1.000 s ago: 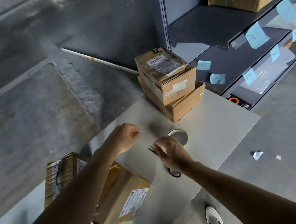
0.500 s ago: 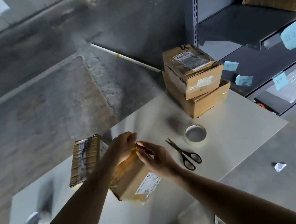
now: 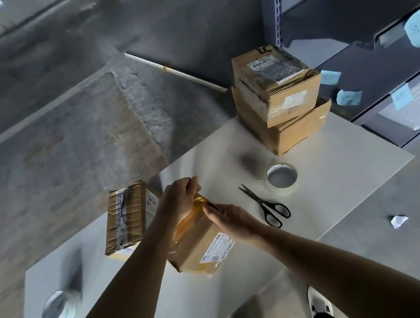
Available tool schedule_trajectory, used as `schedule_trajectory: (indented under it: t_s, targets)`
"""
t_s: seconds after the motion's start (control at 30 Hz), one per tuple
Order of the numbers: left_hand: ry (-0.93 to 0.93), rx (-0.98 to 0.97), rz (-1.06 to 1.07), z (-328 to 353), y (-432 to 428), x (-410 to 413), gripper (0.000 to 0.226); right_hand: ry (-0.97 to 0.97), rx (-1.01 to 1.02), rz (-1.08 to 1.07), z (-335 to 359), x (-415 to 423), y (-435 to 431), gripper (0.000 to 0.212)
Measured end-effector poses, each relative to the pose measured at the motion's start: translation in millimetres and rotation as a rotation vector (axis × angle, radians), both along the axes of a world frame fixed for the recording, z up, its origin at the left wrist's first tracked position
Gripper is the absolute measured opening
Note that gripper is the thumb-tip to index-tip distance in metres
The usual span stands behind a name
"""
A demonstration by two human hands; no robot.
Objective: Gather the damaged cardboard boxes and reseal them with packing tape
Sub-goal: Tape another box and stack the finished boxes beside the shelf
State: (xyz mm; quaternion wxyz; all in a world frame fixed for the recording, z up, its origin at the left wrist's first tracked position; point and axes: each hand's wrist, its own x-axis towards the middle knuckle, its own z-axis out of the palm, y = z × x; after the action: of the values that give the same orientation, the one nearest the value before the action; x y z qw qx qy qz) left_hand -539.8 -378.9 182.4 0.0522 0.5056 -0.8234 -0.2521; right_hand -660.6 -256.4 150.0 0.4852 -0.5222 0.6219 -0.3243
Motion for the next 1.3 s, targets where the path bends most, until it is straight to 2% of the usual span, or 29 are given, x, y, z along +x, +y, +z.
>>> schedule_trajectory:
  t_s: [0.07, 0.17, 0.2, 0.27, 0.3, 0.43, 0.57, 0.7, 0.77, 0.9, 1.03, 1.13, 1.3]
  targets:
    - [-0.008, -0.004, -0.010, 0.8, 1.0, -0.1, 0.041, 0.058, 0.028, 0.017, 0.5, -2.0, 0.6, 0.054]
    - [0.010, 0.022, 0.012, 1.0, -1.2, 2.9, 0.042, 0.042, -0.073, -0.158, 4.9, -4.1, -2.9, 0.068]
    - [0.016, 0.027, 0.024, 0.8, -2.6, 3.9, 0.043, 0.016, -0.130, -0.179, 5.1, -3.5, -5.4, 0.061]
    - [0.009, 0.025, 0.019, 0.7, -4.5, 4.8, 0.043, -0.009, -0.235, -0.144, 1.8, 0.2, -5.2, 0.029]
    - [-0.009, 0.015, 0.002, 1.2, -5.1, 4.3, 0.041, -0.018, -0.262, -0.133, -0.7, 2.7, -3.2, 0.024]
    - [-0.031, -0.009, -0.054, -4.5, -5.9, 6.0, 0.032, -0.004, -0.190, -0.110, -8.9, 2.0, 2.0, 0.042]
    - [0.023, 0.023, -0.037, 6.4, -1.8, 9.7, 0.041, 0.029, -0.103, -0.042, -5.0, -1.1, -1.7, 0.056]
    - [-0.050, -0.005, -0.069, 19.7, -0.3, 23.6, 0.046, -0.031, -0.044, -0.107, 0.6, -3.8, -9.5, 0.059]
    - [-0.068, 0.008, -0.032, 22.2, -3.2, 34.4, 0.052, -0.049, -0.012, -0.136, 8.4, -10.1, -17.3, 0.054]
    - [0.026, 0.088, 0.046, 24.3, -0.3, 48.8, 0.067, -0.079, 0.045, -0.206, 14.3, -24.2, -32.5, 0.050]
    - [0.112, 0.108, 0.023, 20.9, 2.8, 59.6, 0.107, -0.095, 0.091, -0.263, 12.1, -27.2, -51.8, 0.047]
    - [0.169, 0.064, 0.058, 14.1, 2.8, 64.1, 0.113, -0.094, 0.110, -0.289, 12.0, -27.9, -66.8, 0.051]
    - [0.284, 0.095, 0.122, -0.2, 8.4, 71.2, 0.116, -0.067, 0.172, -0.322, 11.2, -24.2, -90.0, 0.051]
